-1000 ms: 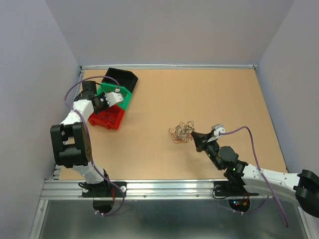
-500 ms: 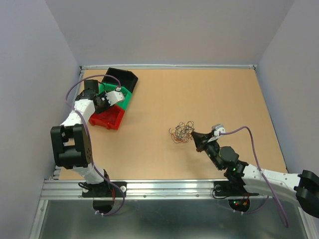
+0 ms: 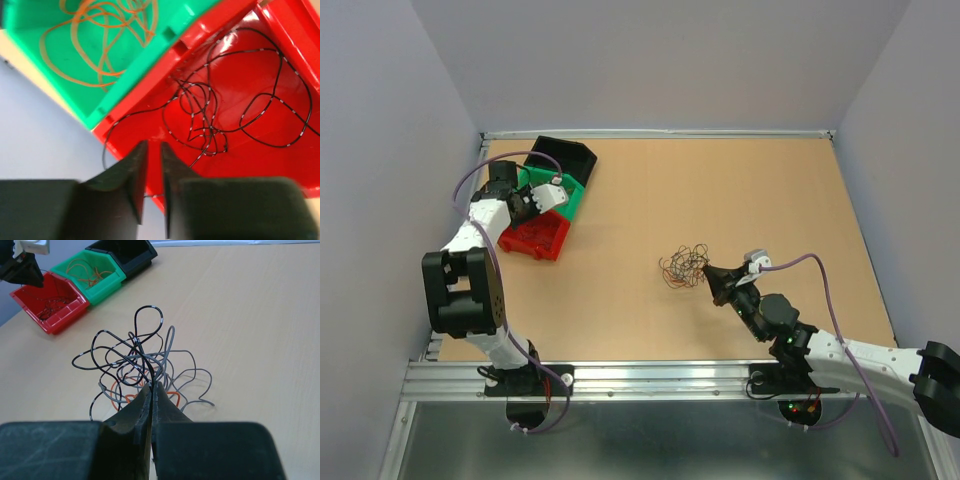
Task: Untangle the cables
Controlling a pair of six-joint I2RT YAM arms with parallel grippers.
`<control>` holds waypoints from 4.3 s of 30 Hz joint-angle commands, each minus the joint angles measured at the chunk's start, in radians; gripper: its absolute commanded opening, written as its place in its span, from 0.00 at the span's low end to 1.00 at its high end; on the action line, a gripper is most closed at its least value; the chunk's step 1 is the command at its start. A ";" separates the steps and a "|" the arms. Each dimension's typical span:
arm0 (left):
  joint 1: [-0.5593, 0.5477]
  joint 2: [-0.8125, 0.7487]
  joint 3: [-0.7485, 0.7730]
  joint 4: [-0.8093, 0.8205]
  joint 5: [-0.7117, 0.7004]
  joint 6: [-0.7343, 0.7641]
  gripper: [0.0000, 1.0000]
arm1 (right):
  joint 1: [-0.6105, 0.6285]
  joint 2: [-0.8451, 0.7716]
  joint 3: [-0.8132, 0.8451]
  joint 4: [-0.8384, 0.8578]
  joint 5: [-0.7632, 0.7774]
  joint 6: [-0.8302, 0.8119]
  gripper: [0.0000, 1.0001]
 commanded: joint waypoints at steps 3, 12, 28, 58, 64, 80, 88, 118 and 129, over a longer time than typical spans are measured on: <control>0.042 -0.067 0.030 0.020 0.087 -0.013 0.39 | -0.004 0.000 0.024 0.035 -0.005 0.011 0.01; -0.072 -0.321 -0.076 0.002 0.245 -0.062 0.55 | -0.005 0.066 0.060 0.046 -0.104 -0.009 0.00; -0.744 -0.251 -0.114 0.393 0.466 -0.366 0.64 | -0.005 0.258 0.132 0.141 -0.234 -0.008 0.00; -0.815 -0.269 -0.304 0.588 0.566 -0.545 0.44 | -0.004 0.324 0.131 0.178 -0.186 -0.019 0.01; -0.797 -0.289 -0.301 0.580 0.609 -0.569 0.57 | -0.004 0.327 0.131 0.181 -0.190 -0.020 0.00; -0.797 -0.144 -0.193 0.410 0.720 -0.530 0.68 | -0.004 0.354 0.143 0.184 -0.207 -0.019 0.00; -0.800 -0.101 -0.150 0.355 0.736 -0.510 0.39 | -0.005 0.364 0.145 0.189 -0.209 -0.020 0.01; -0.789 -0.312 -0.166 0.348 0.842 -0.580 0.00 | -0.004 0.566 0.163 0.431 -0.408 -0.097 0.53; -0.579 -0.651 -0.474 1.021 0.567 -1.052 0.00 | -0.005 0.693 0.231 0.440 -0.240 -0.059 0.04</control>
